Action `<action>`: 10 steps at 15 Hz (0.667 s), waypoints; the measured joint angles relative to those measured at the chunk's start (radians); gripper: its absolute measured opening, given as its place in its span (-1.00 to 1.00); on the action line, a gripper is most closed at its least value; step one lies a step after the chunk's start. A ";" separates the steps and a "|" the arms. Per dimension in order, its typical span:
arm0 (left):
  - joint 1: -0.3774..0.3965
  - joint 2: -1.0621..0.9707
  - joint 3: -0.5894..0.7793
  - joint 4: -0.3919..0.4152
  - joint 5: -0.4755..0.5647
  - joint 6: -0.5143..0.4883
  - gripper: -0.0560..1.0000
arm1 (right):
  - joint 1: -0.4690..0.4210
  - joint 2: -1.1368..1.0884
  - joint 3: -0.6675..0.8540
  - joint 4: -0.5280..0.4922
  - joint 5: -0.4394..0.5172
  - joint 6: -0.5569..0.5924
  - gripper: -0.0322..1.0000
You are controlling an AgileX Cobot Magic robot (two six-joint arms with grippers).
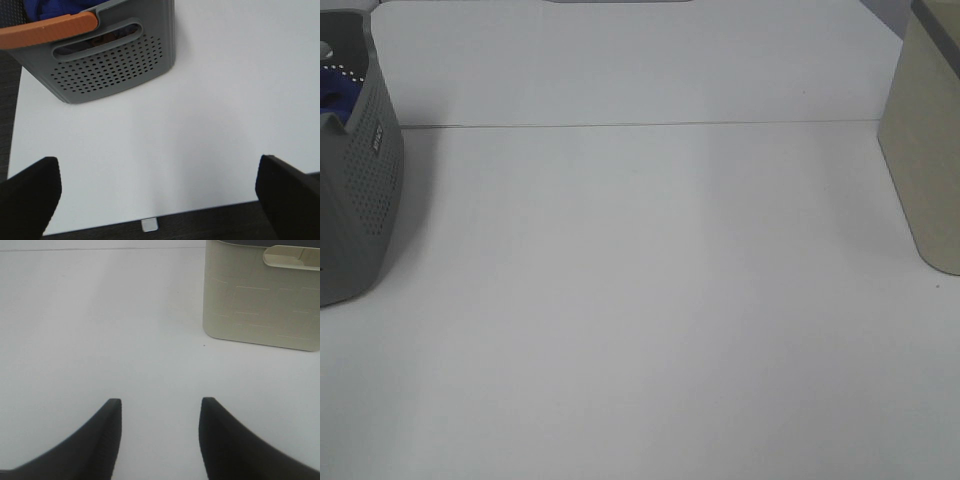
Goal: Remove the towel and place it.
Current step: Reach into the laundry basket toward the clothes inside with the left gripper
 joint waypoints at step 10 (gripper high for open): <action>0.000 0.706 -0.639 0.066 0.011 0.431 0.98 | 0.000 0.000 0.000 0.000 0.000 0.000 0.01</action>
